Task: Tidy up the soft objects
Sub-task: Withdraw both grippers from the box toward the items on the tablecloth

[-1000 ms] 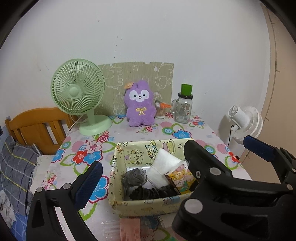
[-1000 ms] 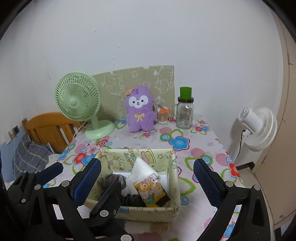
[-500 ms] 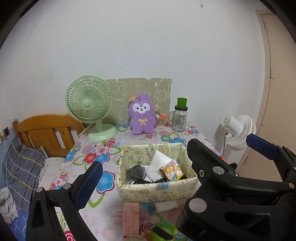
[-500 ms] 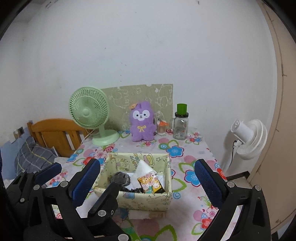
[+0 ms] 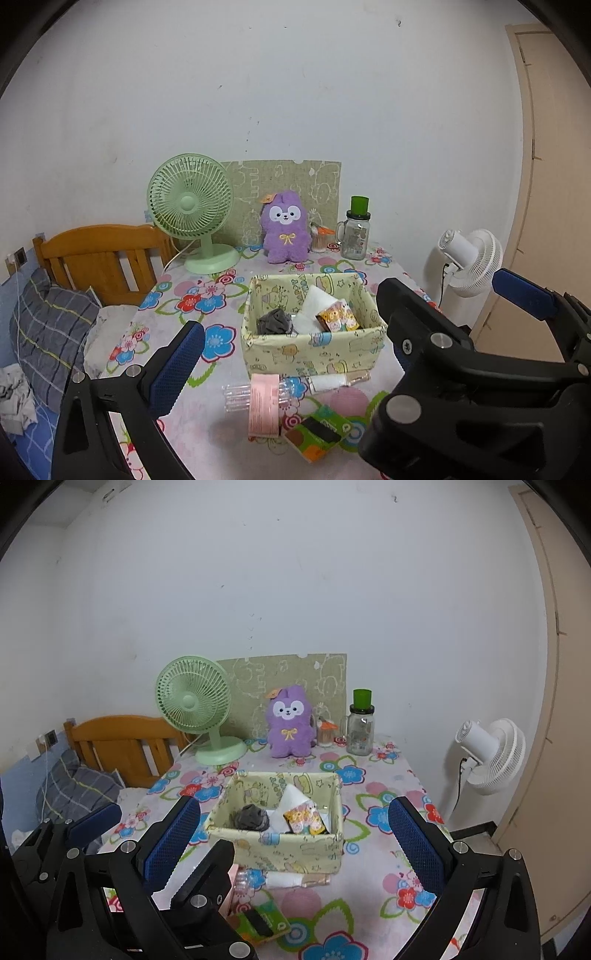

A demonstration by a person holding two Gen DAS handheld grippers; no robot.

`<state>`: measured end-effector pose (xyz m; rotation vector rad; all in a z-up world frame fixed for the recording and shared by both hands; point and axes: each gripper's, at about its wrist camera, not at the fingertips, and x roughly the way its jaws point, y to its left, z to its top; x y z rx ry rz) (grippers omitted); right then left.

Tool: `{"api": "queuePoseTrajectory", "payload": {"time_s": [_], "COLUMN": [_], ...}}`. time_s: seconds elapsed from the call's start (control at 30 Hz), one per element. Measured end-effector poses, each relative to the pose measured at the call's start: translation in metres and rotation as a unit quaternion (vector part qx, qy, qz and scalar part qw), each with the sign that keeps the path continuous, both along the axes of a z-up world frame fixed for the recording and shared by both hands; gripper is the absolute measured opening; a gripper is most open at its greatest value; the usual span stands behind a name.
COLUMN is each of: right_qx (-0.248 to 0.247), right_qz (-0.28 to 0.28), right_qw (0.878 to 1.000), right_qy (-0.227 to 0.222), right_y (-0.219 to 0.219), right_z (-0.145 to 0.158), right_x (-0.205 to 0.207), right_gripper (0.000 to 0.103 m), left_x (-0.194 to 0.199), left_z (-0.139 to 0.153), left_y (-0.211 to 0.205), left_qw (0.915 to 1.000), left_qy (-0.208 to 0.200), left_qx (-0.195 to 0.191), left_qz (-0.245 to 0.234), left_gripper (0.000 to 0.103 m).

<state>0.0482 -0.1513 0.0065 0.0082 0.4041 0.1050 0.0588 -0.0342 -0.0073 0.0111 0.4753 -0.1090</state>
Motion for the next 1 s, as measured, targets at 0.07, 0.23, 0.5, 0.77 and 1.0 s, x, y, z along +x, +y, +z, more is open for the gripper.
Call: {"api": "queuePoseTrajectory", "payload": {"time_s": [0.07, 0.23, 0.5, 0.77, 1.0], "right_qx": [0.001, 0.003, 0.005, 0.007, 0.004], "right_qz": [-0.002, -0.002, 0.003, -0.003, -0.004], "right_qw": [1.000, 1.000, 1.000, 0.999, 0.998], "right_qy": [0.000, 0.009, 0.023, 0.039, 0.055], "right_y": [0.001, 0.003, 0.006, 0.006, 0.007], "right_z": [-0.004, -0.016, -0.039, -0.065, -0.091], "right_x": [-0.005, -0.010, -0.007, 0.007, 0.023], "right_gripper": [0.103, 0.103, 0.103, 0.103, 0.103], "left_x": [-0.004, -0.008, -0.007, 0.006, 0.020], "left_z": [-0.003, -0.014, -0.037, -0.061, -0.087], "left_y": [0.001, 0.004, 0.005, 0.005, 0.005], "left_qw": [1.0000, 1.0000, 1.0000, 0.9996, 0.9986], "left_qy": [0.000, 0.004, 0.002, 0.024, 0.048], "left_qx": [0.000, 0.000, 0.007, 0.003, 0.009], "left_qz": [0.000, -0.005, -0.004, -0.018, -0.019], "left_gripper": [0.103, 0.103, 0.103, 0.103, 0.103]}}
